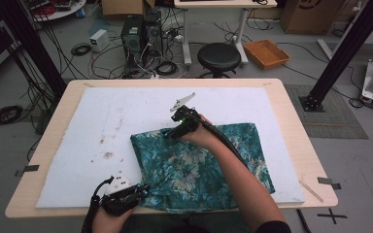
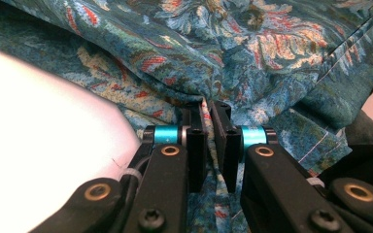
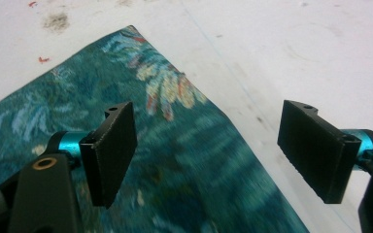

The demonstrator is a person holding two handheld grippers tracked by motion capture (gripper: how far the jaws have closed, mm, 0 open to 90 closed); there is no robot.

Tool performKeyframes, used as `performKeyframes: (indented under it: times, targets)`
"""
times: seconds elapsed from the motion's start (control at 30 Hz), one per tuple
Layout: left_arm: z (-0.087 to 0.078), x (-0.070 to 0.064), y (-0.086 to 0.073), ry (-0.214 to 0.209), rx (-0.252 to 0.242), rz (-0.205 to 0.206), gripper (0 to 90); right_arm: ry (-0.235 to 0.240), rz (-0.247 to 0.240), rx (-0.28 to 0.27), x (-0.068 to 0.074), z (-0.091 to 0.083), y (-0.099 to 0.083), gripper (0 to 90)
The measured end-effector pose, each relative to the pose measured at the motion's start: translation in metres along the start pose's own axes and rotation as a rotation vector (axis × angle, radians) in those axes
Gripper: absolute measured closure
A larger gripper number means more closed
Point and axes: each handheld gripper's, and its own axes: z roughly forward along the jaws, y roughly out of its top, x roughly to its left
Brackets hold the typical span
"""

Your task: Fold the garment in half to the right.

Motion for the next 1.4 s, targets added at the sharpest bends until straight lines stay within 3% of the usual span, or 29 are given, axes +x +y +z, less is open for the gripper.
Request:
performKeyframes:
  times: [0.13, 0.33, 0.73, 0.83, 1.07, 1.2, 1.4]
  targets:
    - [0.0, 0.0, 0.0, -0.003, 0.0, 0.011, 85.5, 0.011, -0.016, 0.043, 0.005, 0.019, 0.006, 21.6]
    - [0.001, 0.001, -0.001, -0.008, -0.003, 0.007, 85.6, 0.033, -0.017, 0.061, 0.016, 0.049, 0.016, 22.2]
    - [0.001, 0.003, -0.001, -0.022, -0.004, 0.003, 85.6, 0.052, -0.098, 0.096, 0.043, 0.09, 0.032, 40.3]
    - [0.001, 0.004, -0.001, -0.022, -0.005, 0.005, 85.6, 0.047, -0.105, 0.097, 0.047, 0.093, 0.036, 46.5]
    - [0.001, 0.003, 0.0, -0.018, -0.004, 0.001, 85.6, 0.044, -0.192, 0.097, 0.061, 0.097, 0.042, 83.2]
    - [-0.004, 0.005, 0.004, -0.023, -0.024, -0.007, 85.7, 0.016, -0.213, 0.099, 0.066, 0.094, 0.048, 86.7]
    - [-0.017, 0.006, 0.017, -0.061, -0.073, -0.006, 85.7, 0.044, -0.173, 0.012, 0.062, 0.073, 0.058, 86.7]
